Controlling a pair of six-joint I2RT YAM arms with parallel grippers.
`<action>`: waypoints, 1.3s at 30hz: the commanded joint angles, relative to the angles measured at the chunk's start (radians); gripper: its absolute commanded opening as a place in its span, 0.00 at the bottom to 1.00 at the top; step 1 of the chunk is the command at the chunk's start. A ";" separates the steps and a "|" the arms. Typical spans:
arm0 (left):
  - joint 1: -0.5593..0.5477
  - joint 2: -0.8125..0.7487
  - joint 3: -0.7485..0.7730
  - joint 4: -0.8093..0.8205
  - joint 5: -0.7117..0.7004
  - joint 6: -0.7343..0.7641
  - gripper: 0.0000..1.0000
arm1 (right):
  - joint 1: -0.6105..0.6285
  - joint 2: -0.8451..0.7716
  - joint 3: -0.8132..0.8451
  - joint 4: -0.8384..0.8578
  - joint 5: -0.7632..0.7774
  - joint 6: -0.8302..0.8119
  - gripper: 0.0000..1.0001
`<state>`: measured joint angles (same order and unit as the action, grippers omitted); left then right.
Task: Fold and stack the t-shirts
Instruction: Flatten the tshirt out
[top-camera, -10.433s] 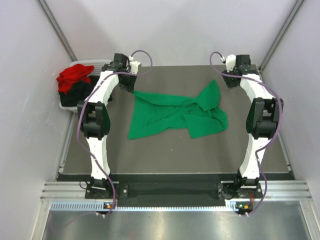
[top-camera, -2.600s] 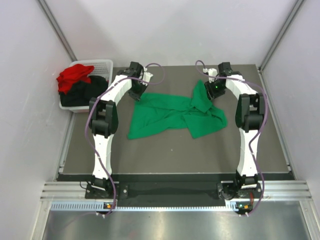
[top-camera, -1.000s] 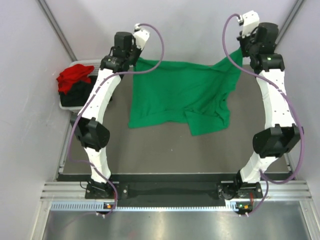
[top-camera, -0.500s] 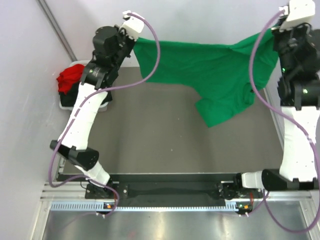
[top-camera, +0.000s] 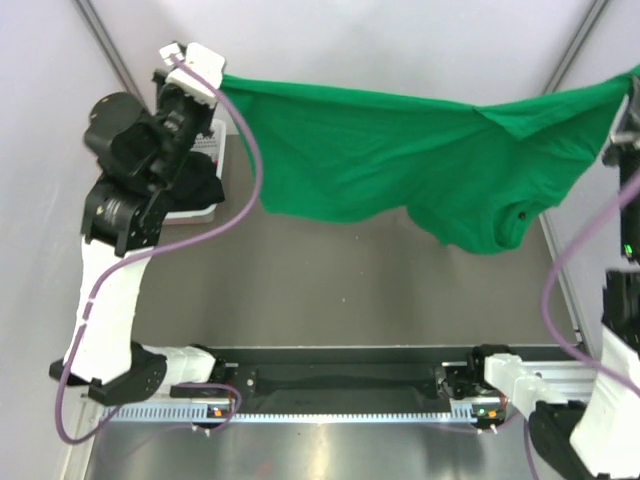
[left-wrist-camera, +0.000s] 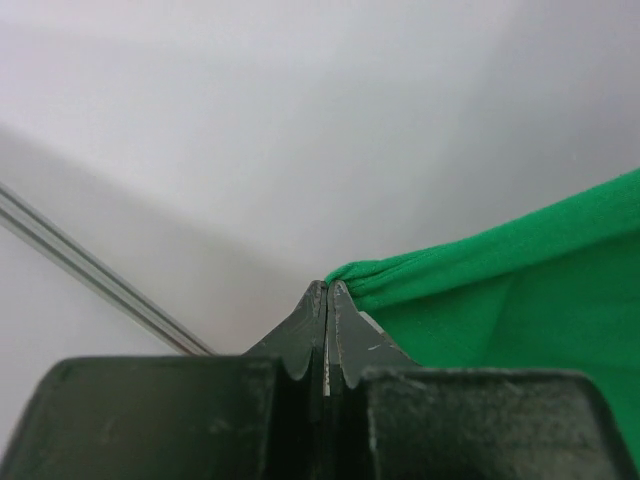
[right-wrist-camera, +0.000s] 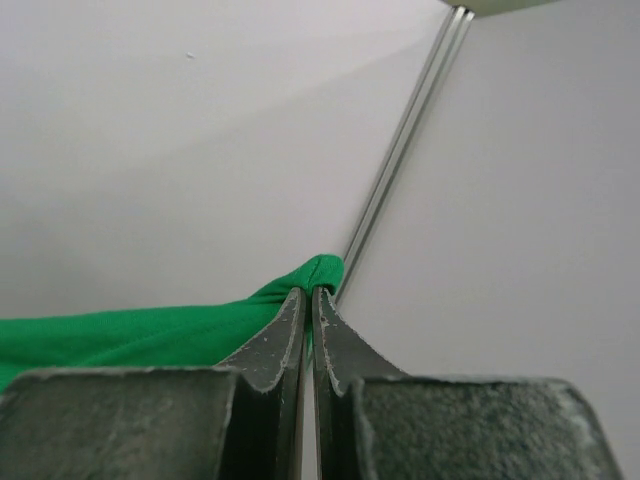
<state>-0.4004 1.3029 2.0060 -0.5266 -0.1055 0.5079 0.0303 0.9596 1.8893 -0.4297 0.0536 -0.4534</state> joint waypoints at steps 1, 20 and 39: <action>0.034 -0.054 0.017 -0.003 0.059 -0.029 0.00 | 0.003 -0.084 0.008 0.016 -0.012 -0.025 0.00; 0.121 0.034 -0.613 0.169 -0.068 0.099 0.00 | 0.003 0.169 -0.285 0.161 0.020 -0.134 0.00; 0.204 0.849 -0.236 0.313 -0.022 0.218 0.00 | 0.048 1.043 -0.049 0.319 0.150 -0.315 0.00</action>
<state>-0.2070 2.1227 1.6741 -0.2882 -0.0841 0.6830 0.0769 1.9564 1.6970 -0.2150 0.1368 -0.7277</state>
